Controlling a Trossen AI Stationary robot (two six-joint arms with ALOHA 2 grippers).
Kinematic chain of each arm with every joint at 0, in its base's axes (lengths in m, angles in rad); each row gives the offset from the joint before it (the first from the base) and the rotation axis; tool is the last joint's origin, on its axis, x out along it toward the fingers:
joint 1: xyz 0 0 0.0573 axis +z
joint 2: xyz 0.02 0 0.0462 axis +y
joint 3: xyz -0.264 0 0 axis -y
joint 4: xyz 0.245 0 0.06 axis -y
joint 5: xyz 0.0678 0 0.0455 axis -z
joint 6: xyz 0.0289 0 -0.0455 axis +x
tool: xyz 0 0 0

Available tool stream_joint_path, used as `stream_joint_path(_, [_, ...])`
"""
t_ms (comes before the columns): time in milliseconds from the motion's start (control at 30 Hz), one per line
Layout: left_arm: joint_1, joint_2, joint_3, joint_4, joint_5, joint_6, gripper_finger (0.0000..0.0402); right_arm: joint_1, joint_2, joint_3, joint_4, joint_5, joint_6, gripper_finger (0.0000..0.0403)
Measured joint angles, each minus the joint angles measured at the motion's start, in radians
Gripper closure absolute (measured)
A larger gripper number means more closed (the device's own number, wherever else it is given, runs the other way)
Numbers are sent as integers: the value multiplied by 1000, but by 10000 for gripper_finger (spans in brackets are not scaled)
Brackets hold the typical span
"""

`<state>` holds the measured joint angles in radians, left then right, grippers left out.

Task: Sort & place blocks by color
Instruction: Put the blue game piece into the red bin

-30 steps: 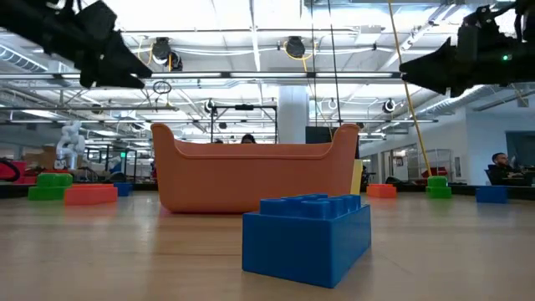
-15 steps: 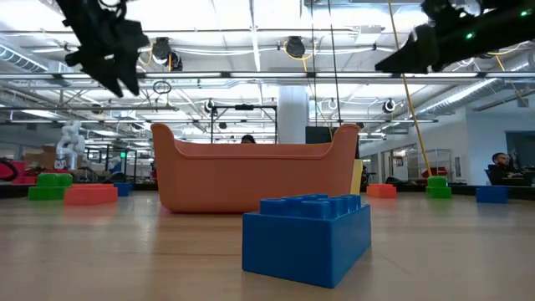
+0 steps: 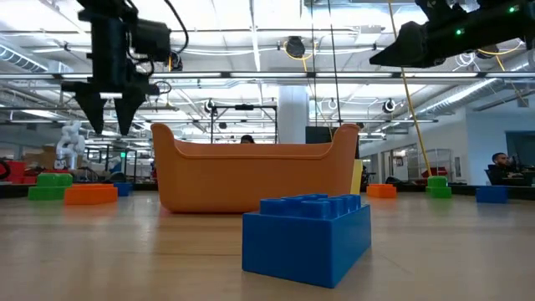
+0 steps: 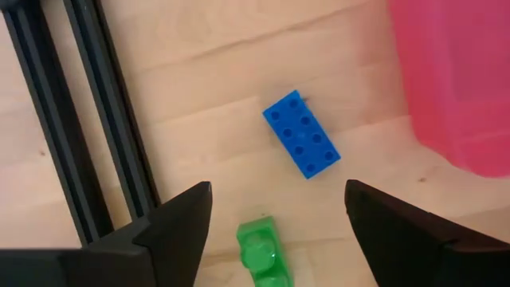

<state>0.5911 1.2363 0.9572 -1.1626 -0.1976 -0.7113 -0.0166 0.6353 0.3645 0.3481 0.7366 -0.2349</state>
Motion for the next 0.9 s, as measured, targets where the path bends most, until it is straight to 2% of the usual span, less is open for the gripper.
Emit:
stream_joint_path(200, [43,104,0,75,37,0,92,-2,0,0,47,0,-50,149])
stream_joint_path(600, [68,318,-1,178,74,26,92,-2,-2,0,44,0,-64,149])
stream_joint_path(900, [84,386,-2,180,76,45,92,-2,-2,0,15,0,-38,149])
